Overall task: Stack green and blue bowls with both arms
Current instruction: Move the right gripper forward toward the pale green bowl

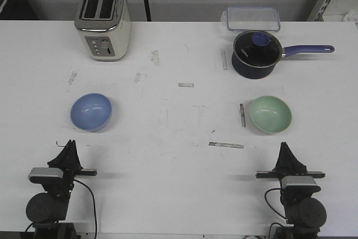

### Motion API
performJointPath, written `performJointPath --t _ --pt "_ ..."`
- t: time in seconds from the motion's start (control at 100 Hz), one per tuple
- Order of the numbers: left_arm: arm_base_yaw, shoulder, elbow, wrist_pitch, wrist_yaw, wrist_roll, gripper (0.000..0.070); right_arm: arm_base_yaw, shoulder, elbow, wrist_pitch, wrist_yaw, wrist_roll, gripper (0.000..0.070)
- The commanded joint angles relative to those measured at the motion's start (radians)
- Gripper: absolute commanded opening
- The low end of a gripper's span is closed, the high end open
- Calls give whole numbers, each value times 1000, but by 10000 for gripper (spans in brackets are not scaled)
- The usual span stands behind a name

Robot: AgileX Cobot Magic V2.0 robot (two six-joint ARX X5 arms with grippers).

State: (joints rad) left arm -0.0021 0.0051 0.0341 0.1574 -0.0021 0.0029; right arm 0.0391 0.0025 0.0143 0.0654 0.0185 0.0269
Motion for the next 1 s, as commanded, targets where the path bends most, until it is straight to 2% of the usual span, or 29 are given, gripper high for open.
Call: performJointPath --t 0.0,0.37,0.54,0.73,0.99 --pt "2 -2 -22 16 -2 8 3 1 -2 -2 16 0 10 6" --pt "2 -2 -22 16 -2 8 3 1 0 4 51 10 9 5" --pt "2 -2 -22 16 -2 8 3 1 50 61 -15 23 -3 6" --pt "2 -2 -22 16 -2 8 3 1 201 174 -24 23 -5 6" --pt "2 -2 -22 16 -2 8 3 1 545 438 -144 8 -5 6"
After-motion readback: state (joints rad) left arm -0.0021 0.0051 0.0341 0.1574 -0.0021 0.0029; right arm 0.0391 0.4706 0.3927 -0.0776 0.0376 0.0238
